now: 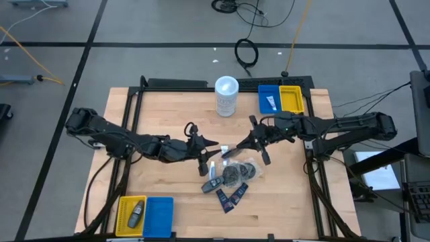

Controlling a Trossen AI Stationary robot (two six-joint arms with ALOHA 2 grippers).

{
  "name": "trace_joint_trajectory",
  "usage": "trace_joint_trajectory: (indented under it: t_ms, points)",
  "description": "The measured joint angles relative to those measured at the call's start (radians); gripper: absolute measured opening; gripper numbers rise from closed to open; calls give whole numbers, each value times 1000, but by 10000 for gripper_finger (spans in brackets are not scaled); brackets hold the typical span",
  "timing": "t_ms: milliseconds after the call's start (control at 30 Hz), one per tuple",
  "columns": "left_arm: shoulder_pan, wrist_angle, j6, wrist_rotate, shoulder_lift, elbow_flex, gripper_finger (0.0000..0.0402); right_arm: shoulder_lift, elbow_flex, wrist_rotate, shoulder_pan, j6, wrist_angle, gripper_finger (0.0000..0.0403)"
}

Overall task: Pick & Place Travel size toiletries
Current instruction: Put the black hairbrush into the bottom blue bin

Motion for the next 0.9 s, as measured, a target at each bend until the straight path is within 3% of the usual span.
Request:
trace_joint_trajectory:
  t_ms: [267, 500, 900]
  points:
    - [4, 10, 0, -3, -3, 0, 127, 24, -1, 1, -1, -1, -8, 0]
    - [4, 25, -14, 100, -3, 0, 127, 34, -1, -2, -1, -4, 55, 0]
    - [4, 22, -40, 134, -3, -1, 127, 33, -1, 28, -2, -25, 84, 0]
